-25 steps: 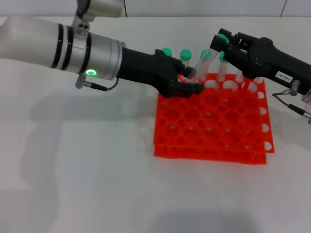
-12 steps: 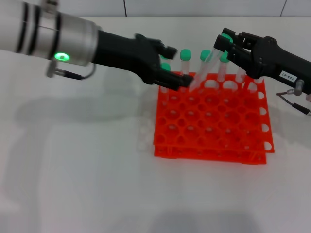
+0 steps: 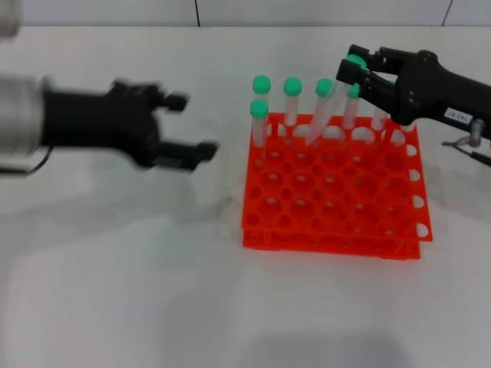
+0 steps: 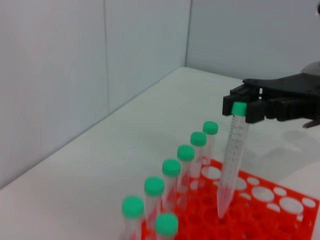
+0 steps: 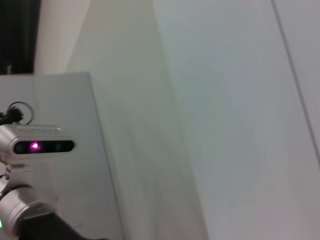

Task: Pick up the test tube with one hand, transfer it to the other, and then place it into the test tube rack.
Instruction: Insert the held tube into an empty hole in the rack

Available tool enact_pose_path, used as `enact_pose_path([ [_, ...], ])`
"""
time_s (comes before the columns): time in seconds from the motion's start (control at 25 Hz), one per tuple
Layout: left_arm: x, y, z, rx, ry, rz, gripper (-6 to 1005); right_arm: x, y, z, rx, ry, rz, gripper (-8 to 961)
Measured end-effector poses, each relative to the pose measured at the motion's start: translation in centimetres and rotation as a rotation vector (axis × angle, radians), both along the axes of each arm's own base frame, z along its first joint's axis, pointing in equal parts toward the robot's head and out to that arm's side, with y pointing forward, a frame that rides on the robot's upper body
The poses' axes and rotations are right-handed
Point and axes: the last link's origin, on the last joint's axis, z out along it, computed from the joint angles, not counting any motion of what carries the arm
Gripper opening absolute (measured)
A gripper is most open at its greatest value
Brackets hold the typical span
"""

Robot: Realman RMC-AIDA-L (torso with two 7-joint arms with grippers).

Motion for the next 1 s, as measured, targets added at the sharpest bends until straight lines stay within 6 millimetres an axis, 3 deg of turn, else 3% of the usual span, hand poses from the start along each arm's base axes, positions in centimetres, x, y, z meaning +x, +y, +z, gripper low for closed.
enact_pose_path([
  [0.32,-5.7,-4.1,0.3,0.082,-0.106,-0.004,884,-2.1,1.7,0.1,-0.013,-0.114,0.056,307],
  [0.56,-9.0,-5.3,-0.1,0.112,-0.157,0.07,884,-3.5,3.1,-1.0,-0.033,-0.19,0.064,313],
  [1.0,-10.2,-5.8,-0.2,0.126,-0.162,0.081,884,-4.4,4.1,-2.3,-0.036,-0.252,0.057,324],
])
